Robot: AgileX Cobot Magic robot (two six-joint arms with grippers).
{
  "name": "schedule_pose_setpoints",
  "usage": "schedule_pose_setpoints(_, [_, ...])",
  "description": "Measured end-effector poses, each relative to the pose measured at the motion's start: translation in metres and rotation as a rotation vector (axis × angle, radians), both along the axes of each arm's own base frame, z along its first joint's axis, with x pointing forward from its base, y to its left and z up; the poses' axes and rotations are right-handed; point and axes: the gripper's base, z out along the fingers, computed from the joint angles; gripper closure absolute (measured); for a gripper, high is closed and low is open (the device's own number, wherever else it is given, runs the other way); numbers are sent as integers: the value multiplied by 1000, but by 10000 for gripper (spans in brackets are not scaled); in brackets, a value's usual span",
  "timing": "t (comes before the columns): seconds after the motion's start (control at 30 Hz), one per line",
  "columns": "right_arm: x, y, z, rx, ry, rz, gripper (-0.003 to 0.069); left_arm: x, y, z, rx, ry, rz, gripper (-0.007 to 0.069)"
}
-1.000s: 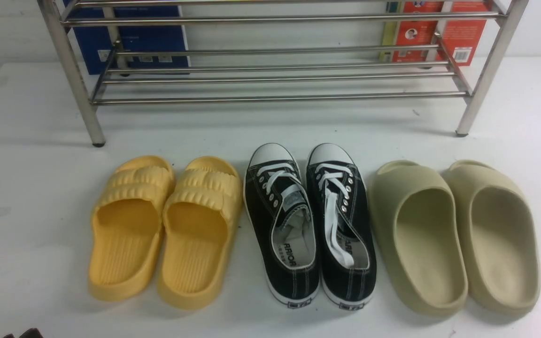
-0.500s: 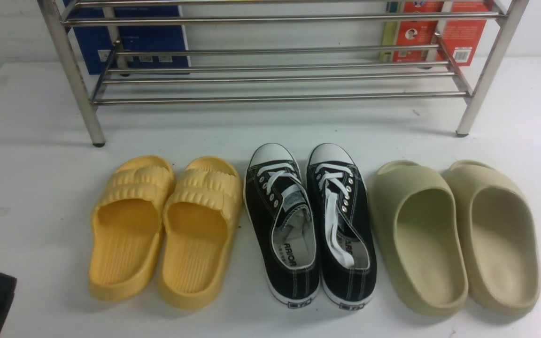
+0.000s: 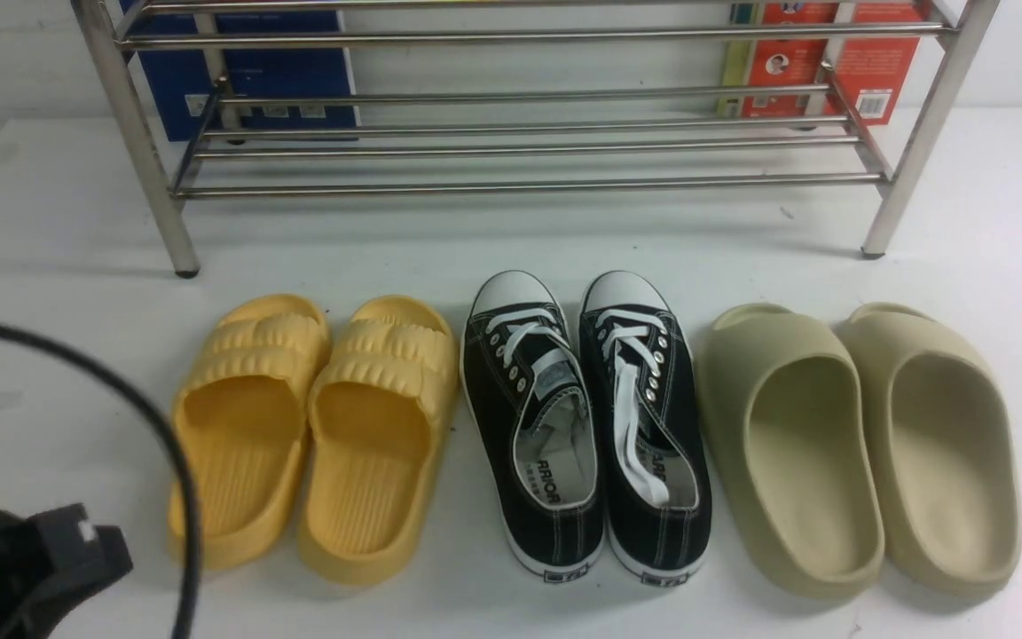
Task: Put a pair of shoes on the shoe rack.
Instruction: Use the left arm to grab the shoe closest to it
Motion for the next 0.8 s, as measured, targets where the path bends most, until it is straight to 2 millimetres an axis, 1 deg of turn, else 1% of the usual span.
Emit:
schedule_pose_setpoints(0.03, [0,0,0,0,0,0,420,4,0,0,18,20,-11,638])
schedule_pose_setpoints(0.07, [0,0,0,0,0,0,420,23,1,-3,66,98,-41,638])
schedule_pose_setpoints(0.1, [0,0,0,0,0,0,420,32,1,-5,85,127,-60,638])
schedule_pose_setpoints(0.13, [0,0,0,0,0,0,420,48,-2,-11,100,176,-90,638])
schedule_pose_setpoints(0.17, [0,0,0,0,0,0,420,48,-2,-9,103,170,-90,638])
schedule_pose_setpoints(0.2, [0,0,0,0,0,0,420,66,-9,-15,122,207,-138,638])
schedule_pose_setpoints(0.23, [0,0,0,0,0,0,420,77,-19,-18,133,223,-183,638])
schedule_pose_setpoints(0.3, [0,0,0,0,0,0,420,89,-36,-19,143,225,-251,638])
schedule_pose_setpoints(0.33, [0,0,0,0,0,0,420,92,-41,-19,145,219,-267,638])
schedule_pose_setpoints(0.37, [0,0,0,0,0,0,420,101,-65,-18,140,213,-331,638])
schedule_pose_setpoints(0.4, [0,0,0,0,0,0,420,102,-68,-16,138,203,-336,638])
schedule_pose_setpoints(0.43, [0,0,0,0,0,0,420,105,-79,-15,129,200,-354,638])
schedule_pose_setpoints(0.5, [0,0,0,0,0,0,420,113,-117,-16,132,202,-426,638])
schedule_pose_setpoints(0.57, [0,0,0,0,0,0,420,118,-142,-20,154,217,-458,638])
schedule_pose_setpoints(0.67, [0,0,0,0,0,0,420,127,-166,-30,194,248,-466,638])
schedule_pose_setpoints(0.7, [0,0,0,0,0,0,420,128,-170,-31,199,253,-470,638])
schedule_pose_setpoints(0.73, [0,0,0,0,0,0,420,135,-179,-36,221,271,-459,636])
schedule_pose_setpoints(0.77, [0,0,0,0,0,0,420,136,-180,-37,223,272,-458,635])
schedule_pose_setpoints(0.8, [0,0,0,0,0,0,420,145,-186,-42,244,289,-450,608])
